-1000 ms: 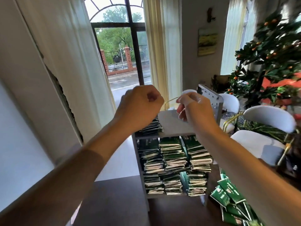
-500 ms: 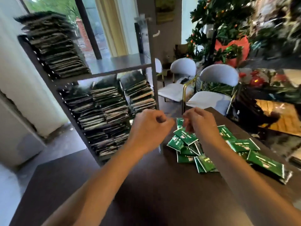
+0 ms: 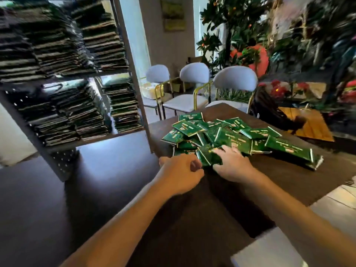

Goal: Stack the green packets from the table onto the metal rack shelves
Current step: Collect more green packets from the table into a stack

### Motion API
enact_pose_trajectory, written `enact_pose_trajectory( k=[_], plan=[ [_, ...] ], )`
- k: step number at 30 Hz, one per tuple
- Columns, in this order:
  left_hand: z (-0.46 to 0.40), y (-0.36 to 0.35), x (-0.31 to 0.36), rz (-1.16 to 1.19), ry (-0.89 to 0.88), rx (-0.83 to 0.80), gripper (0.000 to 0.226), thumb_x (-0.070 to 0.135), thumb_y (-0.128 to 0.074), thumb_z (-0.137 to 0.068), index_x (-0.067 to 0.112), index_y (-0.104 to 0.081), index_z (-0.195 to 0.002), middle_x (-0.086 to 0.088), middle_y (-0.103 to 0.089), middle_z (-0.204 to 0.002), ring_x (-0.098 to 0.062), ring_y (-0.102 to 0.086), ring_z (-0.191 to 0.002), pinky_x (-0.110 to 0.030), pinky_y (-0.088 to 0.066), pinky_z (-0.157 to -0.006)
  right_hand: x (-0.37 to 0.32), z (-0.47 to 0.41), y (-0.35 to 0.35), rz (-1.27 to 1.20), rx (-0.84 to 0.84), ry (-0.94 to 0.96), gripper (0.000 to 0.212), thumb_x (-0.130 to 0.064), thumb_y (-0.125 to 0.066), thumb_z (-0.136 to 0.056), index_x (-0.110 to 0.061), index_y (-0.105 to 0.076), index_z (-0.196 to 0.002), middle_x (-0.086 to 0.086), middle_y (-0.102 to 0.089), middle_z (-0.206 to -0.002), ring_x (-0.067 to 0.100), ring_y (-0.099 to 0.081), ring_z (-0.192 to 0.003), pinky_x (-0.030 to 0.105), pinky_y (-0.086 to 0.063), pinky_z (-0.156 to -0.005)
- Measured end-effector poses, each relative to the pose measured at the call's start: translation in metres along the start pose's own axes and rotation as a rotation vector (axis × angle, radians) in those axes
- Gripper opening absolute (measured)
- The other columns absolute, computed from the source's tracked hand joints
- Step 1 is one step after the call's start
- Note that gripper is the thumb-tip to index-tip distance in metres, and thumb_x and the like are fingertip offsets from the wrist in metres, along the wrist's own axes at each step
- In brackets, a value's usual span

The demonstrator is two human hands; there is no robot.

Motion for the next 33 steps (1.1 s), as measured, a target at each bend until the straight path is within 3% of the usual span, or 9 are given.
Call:
enact_pose_trajectory(
  k=[3,6,10,14,17,20,23,28,33],
  plan=[
    [0.009,-0.016,0.001,-0.087,0.069,-0.001,0.021,0.043,-0.059,-0.091,0.032,-0.068,-0.107,0.012,-0.07,-0.106,-0.012,-0.059,-0.109,-0.032,-0.015,-0.083,0.004,0.022,-0.014,0.038,-0.037,0.056,0.065,-0.04,-0.043,-0.1,-0.033,-0.017,-0.159,0.0,-0.008,-0.169,0.031,-0.004,-0.155,0.058,-0.017,-0.12],
    [0.008,-0.019,0.0,-0.091,0.157,0.043,0.029,0.045,-0.06,-0.089,0.032,-0.065,-0.115,0.01,-0.067,-0.114,-0.017,-0.058,-0.112,-0.038,-0.023,-0.089,0.002,0.052,-0.012,0.069,0.009,0.157,0.058,-0.04,-0.045,-0.1,-0.032,-0.031,-0.155,0.002,-0.031,-0.161,0.031,-0.028,-0.148,0.051,-0.03,-0.114],
    [-0.001,-0.038,0.005,-0.111,0.223,0.0,0.053,0.057,-0.059,-0.089,0.031,-0.054,-0.135,0.001,-0.062,-0.127,-0.025,-0.054,-0.123,-0.049,-0.028,-0.11,0.01,0.072,0.0,-0.131,0.173,0.26,0.043,-0.032,-0.051,-0.097,-0.029,-0.056,-0.139,0.0,-0.06,-0.132,0.025,-0.056,-0.122,0.038,-0.048,-0.096],
    [-0.01,-0.061,0.015,-0.309,0.191,-0.059,0.075,0.076,-0.054,-0.083,0.029,-0.045,-0.14,-0.002,-0.056,-0.134,-0.026,-0.051,-0.125,-0.047,-0.031,-0.107,0.035,0.062,0.013,-0.118,0.335,0.183,0.049,-0.027,-0.054,-0.094,-0.025,-0.049,-0.143,0.002,-0.048,-0.14,0.026,-0.041,-0.129,0.041,-0.043,-0.102],
    [-0.019,-0.059,0.014,-0.269,0.201,-0.096,0.076,0.079,-0.062,-0.074,0.027,-0.053,-0.129,0.003,-0.063,-0.125,-0.021,-0.057,-0.117,-0.045,-0.04,-0.103,0.037,0.048,0.005,0.003,0.166,0.157,0.066,-0.035,-0.054,-0.093,-0.029,-0.03,-0.154,0.003,-0.029,-0.157,0.03,-0.026,-0.143,0.049,-0.031,-0.113],
    [-0.021,-0.053,0.005,-0.07,0.244,-0.209,0.043,0.061,-0.077,-0.075,0.027,-0.061,-0.094,0.007,-0.064,-0.092,-0.016,-0.06,-0.093,-0.039,-0.047,-0.094,0.035,0.038,0.001,-0.019,0.071,0.102,0.069,-0.041,-0.053,-0.093,-0.032,-0.024,-0.156,0.003,-0.03,-0.157,0.031,-0.026,-0.143,0.052,-0.028,-0.113],
    [-0.016,-0.045,-0.006,0.138,0.273,-0.239,0.034,0.038,-0.082,-0.08,0.021,-0.053,-0.074,0.004,-0.054,-0.072,-0.011,-0.05,-0.068,-0.029,-0.043,-0.067,0.031,0.035,0.004,0.004,0.126,0.074,0.066,-0.04,-0.055,-0.092,-0.029,-0.032,-0.153,0.008,-0.038,-0.15,0.032,-0.031,-0.138,0.047,-0.032,-0.111],
    [0.007,-0.035,-0.03,0.451,0.476,-0.245,0.023,0.006,-0.072,-0.09,0.013,-0.053,-0.101,-0.004,-0.059,-0.089,-0.011,-0.06,-0.069,-0.02,-0.054,-0.052,0.021,0.035,0.004,0.002,0.126,0.051,0.062,-0.046,-0.059,-0.086,-0.034,-0.04,-0.144,0.009,-0.046,-0.14,0.032,-0.036,-0.13,0.043,-0.035,-0.105],
    [0.028,-0.028,-0.056,0.82,0.66,-0.087,0.055,-0.01,-0.063,-0.089,0.018,-0.041,-0.131,-0.015,-0.059,-0.11,-0.027,-0.069,-0.084,-0.03,-0.059,-0.051,0.012,0.042,0.003,-0.041,0.121,0.007,0.069,-0.05,-0.064,-0.082,-0.027,-0.035,-0.141,0.01,-0.044,-0.138,0.033,-0.039,-0.13,0.047,-0.036,-0.106]
  ],
)
Point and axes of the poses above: each hand's wrist, its own z-axis away from the middle knuckle, its own y-axis out of the back of the hand, x = y × z, the point moved 4 cm from there along -z, towards the middle knuckle
